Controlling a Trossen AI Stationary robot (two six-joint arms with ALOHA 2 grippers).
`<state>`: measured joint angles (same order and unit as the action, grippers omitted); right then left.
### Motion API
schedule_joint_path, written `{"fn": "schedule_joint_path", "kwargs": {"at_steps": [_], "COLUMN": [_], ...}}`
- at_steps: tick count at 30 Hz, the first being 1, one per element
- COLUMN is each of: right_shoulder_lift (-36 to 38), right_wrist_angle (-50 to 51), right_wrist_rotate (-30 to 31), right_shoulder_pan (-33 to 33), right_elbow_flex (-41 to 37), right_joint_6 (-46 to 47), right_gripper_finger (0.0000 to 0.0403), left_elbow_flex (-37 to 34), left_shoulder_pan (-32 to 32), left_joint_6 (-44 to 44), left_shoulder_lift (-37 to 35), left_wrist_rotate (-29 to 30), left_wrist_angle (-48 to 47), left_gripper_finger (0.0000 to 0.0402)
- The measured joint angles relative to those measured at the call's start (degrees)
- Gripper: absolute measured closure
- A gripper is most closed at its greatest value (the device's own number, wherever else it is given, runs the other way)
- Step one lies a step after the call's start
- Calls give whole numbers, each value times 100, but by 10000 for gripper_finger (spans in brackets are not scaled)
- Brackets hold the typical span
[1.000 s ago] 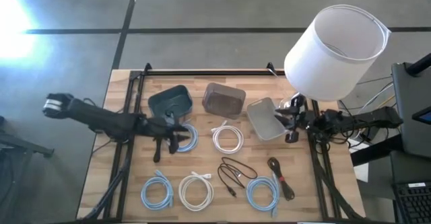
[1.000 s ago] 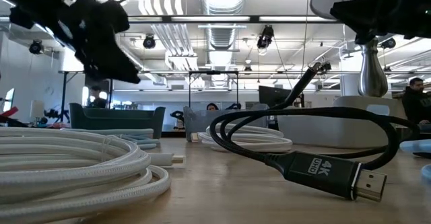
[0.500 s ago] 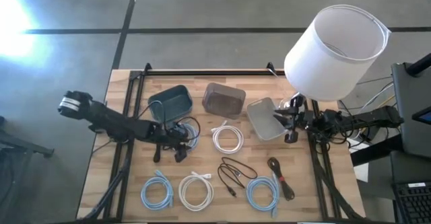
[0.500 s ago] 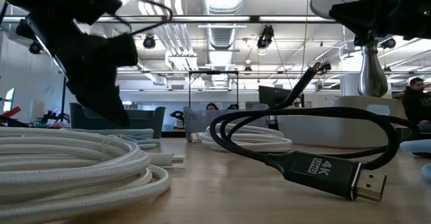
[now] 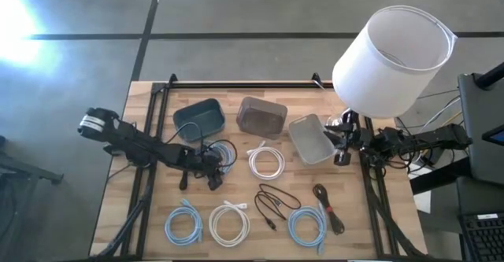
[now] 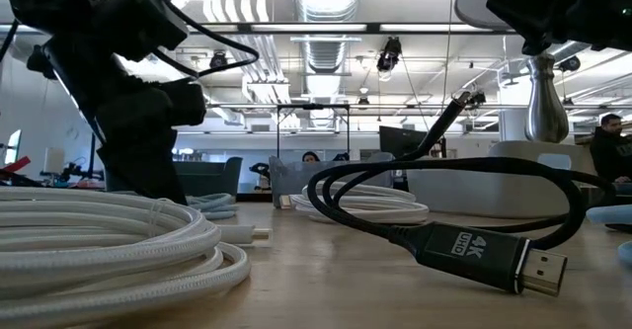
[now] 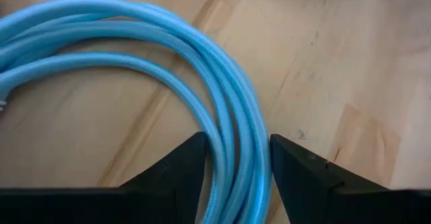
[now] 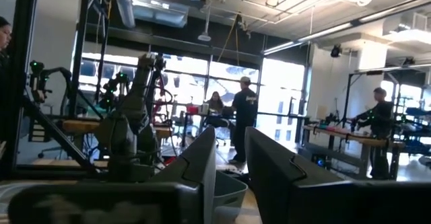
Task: Pick & Place USB Port
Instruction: Put the top blue HDMI cable into the green bin
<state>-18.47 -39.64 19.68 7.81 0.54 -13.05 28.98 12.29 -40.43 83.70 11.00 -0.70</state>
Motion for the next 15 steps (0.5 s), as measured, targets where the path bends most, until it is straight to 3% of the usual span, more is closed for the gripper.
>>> {"fn": "schedule_joint_path", "kwargs": {"at_steps": [4,15], "right_shoulder_lift": [1,-3], "right_wrist_angle": [-33,-295], "right_wrist_rotate": [-2,-4], "right_shoulder_pan": [0,4], "right_elbow_flex": [0,111], "right_joint_6": [-47,-105], "right_gripper_finger": [334,335], "left_elbow_flex": [-3,1], "left_shoulder_pan": [-2,11], "left_joint_6": [132,118], "left_shoulder_lift": [136,418], "left_wrist_rotate": [3,-65], "left_wrist_angle": [31,347], "left_gripper_finger": [249,380]}}
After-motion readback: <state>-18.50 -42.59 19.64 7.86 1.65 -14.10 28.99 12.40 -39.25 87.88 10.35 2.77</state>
